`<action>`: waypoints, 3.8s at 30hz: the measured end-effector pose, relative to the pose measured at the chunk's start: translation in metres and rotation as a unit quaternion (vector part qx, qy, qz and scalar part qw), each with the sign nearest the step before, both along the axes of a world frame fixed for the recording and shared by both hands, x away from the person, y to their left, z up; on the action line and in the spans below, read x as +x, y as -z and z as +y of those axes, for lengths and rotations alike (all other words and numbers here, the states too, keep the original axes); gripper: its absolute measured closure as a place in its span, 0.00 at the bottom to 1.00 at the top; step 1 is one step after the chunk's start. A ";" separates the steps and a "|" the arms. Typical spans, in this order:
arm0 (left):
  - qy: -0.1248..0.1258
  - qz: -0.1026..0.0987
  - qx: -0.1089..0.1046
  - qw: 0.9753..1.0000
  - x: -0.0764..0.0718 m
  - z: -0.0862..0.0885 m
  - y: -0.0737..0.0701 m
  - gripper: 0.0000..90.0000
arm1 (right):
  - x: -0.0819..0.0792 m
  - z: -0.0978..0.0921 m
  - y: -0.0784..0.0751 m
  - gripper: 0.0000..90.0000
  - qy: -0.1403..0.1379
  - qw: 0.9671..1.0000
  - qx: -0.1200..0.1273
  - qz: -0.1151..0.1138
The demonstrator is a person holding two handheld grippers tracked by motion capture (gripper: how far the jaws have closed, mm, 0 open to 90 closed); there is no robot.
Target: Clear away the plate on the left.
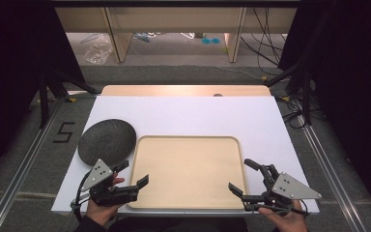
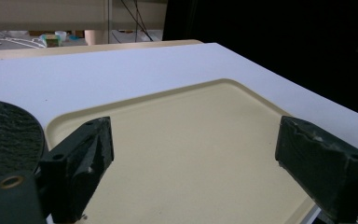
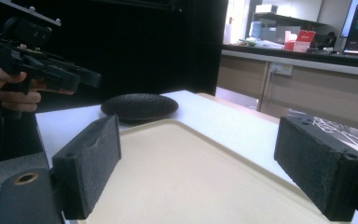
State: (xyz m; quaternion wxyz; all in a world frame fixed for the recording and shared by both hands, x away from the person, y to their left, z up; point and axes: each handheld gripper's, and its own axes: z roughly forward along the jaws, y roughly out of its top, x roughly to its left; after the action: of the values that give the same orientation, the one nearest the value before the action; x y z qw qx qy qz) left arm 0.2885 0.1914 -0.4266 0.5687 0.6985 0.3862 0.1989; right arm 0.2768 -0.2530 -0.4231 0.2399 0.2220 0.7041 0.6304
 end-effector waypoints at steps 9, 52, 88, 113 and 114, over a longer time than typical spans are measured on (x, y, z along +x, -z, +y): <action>-0.008 0.002 -0.003 1.000 0.003 0.004 0.000 0.12 | 0.000 0.000 0.000 0.17 0.000 1.000 0.000 0.000; -0.167 0.205 -0.156 0.952 0.027 0.068 0.024 0.15 | -0.001 0.001 0.000 0.18 -0.009 1.000 -0.001 0.008; -0.248 0.343 -0.358 0.832 0.046 0.121 0.071 0.20 | 0.000 0.002 0.000 0.18 -0.005 1.000 0.000 -0.003; -0.257 0.345 -0.405 0.807 0.065 0.128 0.084 0.35 | 0.000 0.003 0.000 0.18 -0.010 1.000 0.008 -0.006; -0.259 0.346 -0.402 0.807 0.066 0.128 0.085 0.35 | 0.000 0.003 0.000 0.18 -0.010 1.000 0.008 -0.006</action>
State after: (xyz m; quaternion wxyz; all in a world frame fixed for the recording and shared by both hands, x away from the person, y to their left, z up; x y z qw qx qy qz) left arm 0.3545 0.3191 -0.5117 0.5548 0.3040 0.7694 -0.0888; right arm 0.2767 -0.2505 -0.4232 0.2358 0.2128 0.6999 0.6398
